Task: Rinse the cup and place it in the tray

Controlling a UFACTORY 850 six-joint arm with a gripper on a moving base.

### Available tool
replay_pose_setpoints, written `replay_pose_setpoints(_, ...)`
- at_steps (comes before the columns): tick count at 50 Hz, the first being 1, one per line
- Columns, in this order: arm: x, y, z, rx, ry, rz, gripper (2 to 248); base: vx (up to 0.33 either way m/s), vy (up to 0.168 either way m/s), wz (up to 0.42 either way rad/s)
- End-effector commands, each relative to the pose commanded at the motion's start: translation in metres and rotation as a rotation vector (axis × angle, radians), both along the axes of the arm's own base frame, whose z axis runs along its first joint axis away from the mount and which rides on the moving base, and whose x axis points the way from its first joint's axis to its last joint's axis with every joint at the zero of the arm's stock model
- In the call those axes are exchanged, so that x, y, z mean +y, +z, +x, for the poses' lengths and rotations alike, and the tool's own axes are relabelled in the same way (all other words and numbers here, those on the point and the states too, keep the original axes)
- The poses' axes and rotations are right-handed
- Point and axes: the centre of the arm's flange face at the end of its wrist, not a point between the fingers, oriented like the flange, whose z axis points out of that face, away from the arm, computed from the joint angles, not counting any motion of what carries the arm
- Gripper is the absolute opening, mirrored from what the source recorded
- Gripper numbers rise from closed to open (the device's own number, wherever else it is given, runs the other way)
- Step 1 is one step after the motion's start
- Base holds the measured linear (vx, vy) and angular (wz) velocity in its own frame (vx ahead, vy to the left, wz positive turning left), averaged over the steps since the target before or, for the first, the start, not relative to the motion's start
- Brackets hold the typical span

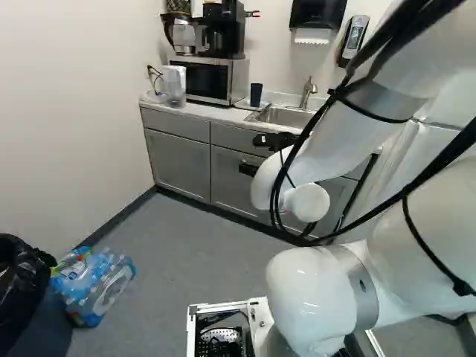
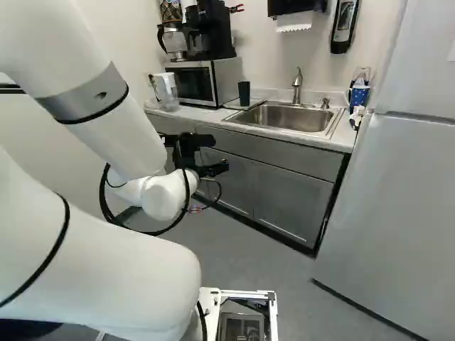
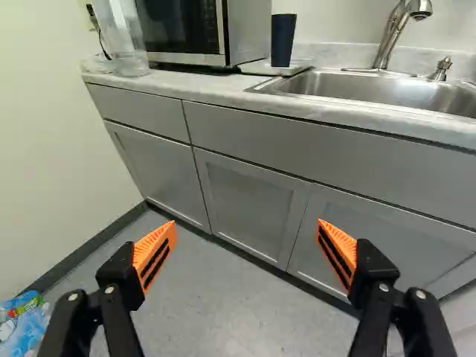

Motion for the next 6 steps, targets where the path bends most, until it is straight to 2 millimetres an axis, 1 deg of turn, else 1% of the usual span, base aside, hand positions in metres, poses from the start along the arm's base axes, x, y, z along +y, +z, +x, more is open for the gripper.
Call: replay_pose_setpoints(6, 0.0001, -0.0003, -0.0004, 0.0, 0.0, 0.0, 247, 0.0, 0.0, 0.0)
